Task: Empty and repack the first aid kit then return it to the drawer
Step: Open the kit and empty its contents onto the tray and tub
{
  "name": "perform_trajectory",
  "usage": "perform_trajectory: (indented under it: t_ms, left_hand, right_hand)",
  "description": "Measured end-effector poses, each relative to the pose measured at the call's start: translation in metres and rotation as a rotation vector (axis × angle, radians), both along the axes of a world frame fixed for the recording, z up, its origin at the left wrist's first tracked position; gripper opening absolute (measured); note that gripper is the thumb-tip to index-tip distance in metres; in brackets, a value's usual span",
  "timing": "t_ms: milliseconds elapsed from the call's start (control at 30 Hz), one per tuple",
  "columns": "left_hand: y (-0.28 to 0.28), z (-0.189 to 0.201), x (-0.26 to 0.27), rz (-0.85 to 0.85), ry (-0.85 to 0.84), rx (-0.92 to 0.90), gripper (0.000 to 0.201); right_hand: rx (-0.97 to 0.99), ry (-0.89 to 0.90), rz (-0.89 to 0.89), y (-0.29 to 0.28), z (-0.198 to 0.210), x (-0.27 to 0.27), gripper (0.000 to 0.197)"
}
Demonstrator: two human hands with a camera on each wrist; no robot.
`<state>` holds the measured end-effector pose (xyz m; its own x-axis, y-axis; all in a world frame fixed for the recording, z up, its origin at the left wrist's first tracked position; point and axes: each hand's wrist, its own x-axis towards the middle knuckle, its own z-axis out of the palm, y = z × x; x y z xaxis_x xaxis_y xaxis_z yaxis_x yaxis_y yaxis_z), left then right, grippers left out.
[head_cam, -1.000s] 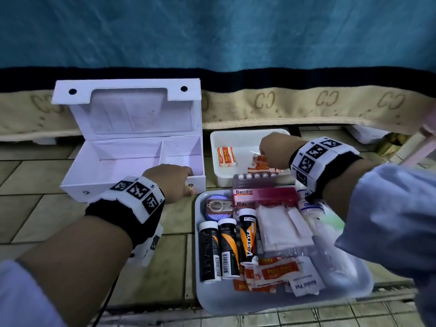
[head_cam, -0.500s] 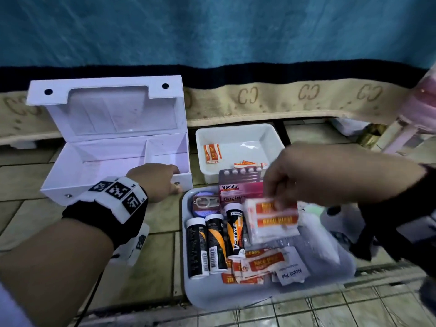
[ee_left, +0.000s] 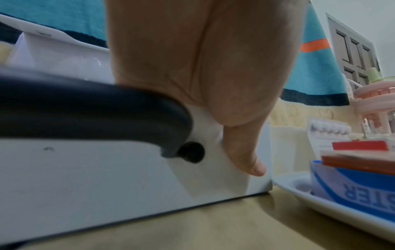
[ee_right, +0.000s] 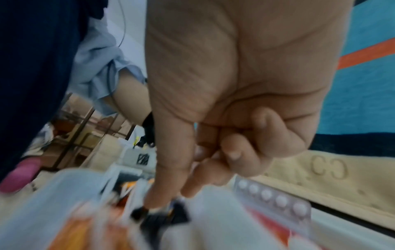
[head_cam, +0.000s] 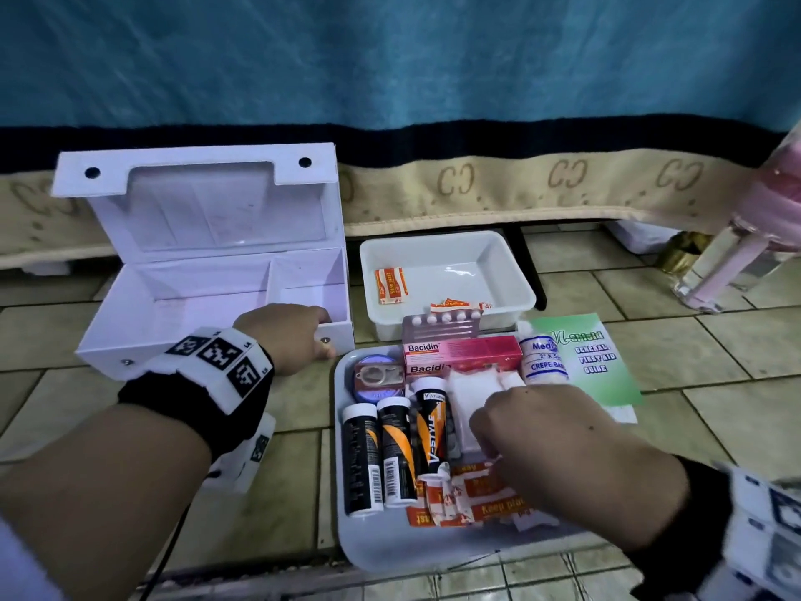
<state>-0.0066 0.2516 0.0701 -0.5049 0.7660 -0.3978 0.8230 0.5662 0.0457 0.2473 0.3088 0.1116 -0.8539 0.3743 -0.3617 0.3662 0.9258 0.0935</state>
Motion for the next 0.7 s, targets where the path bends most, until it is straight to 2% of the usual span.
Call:
perform_trajectory:
  t_ms: [67, 167, 233, 333, 433, 500, 700]
  left_hand:
    - [0.001, 0.000, 0.000, 0.000, -0.004, -0.002, 0.044]
    - [0.001, 0.001, -0.001, 0.003, -0.007, -0.006, 0.045]
    - [0.000, 0.001, 0.000, 0.005, -0.009, -0.007, 0.045]
    - [-0.001, 0.002, 0.001, 0.004, -0.006, 0.000, 0.045]
    - [-0.002, 0.002, 0.001, -0.001, -0.007, 0.007, 0.045]
    - [-0.002, 0.002, 0.001, -0.003, -0.005, 0.015, 0.044]
    - [-0.003, 0.001, 0.000, 0.001, -0.006, 0.018, 0.043]
  right_hand:
    - [0.009, 0.079, -0.052, 0.012, 0.017, -0.009, 0.018]
    - [0.157, 0.205, -0.115, 0.042, 0.038, -0.035, 0.022]
    - [0.252, 0.223, -0.155, 0.074, 0.041, -0.057, 0.021]
    - [0.232, 0.069, -0.139, 0.118, 0.024, -0.084, 0.022]
    - [0.132, -0.125, -0.068, 0.138, 0.003, -0.102, 0.033]
    - [0.087, -0.174, -0.042, 0.142, -0.007, -0.107, 0.035]
    - [0.074, -0.190, -0.028, 0.149, -0.028, -0.111, 0.020]
